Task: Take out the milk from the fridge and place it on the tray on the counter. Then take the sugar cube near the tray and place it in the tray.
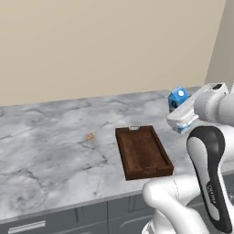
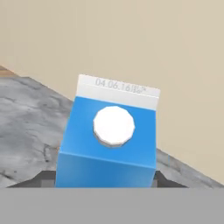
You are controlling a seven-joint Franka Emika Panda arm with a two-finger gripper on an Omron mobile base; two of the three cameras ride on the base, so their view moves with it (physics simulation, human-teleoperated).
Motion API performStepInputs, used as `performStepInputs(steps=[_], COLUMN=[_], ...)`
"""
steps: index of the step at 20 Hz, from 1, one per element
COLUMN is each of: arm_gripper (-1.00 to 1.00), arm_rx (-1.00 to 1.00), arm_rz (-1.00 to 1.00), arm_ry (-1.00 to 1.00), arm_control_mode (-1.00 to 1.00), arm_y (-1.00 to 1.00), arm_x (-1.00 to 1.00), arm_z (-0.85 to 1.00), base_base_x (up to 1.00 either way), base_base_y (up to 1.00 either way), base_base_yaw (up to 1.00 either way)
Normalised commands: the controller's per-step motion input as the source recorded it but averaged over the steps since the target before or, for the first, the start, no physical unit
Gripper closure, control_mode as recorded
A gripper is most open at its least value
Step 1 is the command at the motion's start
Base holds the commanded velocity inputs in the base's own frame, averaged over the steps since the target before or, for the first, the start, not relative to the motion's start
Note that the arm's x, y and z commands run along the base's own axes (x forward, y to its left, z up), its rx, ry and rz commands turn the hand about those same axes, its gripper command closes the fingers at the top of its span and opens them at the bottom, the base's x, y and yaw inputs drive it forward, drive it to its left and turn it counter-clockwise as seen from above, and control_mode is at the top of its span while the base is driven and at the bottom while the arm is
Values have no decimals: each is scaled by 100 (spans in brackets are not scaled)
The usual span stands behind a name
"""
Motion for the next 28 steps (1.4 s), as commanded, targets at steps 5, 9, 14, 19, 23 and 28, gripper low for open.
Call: performStepInputs(steps=[5, 9, 14, 19, 23, 28], arm_gripper=[100, 100, 100, 100, 100, 100], arm_rx=[9, 22, 26, 10, 0, -7], arm_rz=[40, 52, 54, 34, 6, 6], arm_ry=[0, 4, 15, 6, 2, 0], arm_control_mode=[-100, -100, -100, -100, -100, -100], arm_y=[-18, -27, -23, -2, 6, 9], arm_x=[66, 72, 77, 56, 8, 3], arm_z=[-62, -66, -55, -32, 0, 0], base_base_x=[0, 0, 0, 0, 0, 0], base_base_y=[0, 0, 0, 0, 0, 0], base_base_yaw=[0, 0, 0, 0, 0, 0])
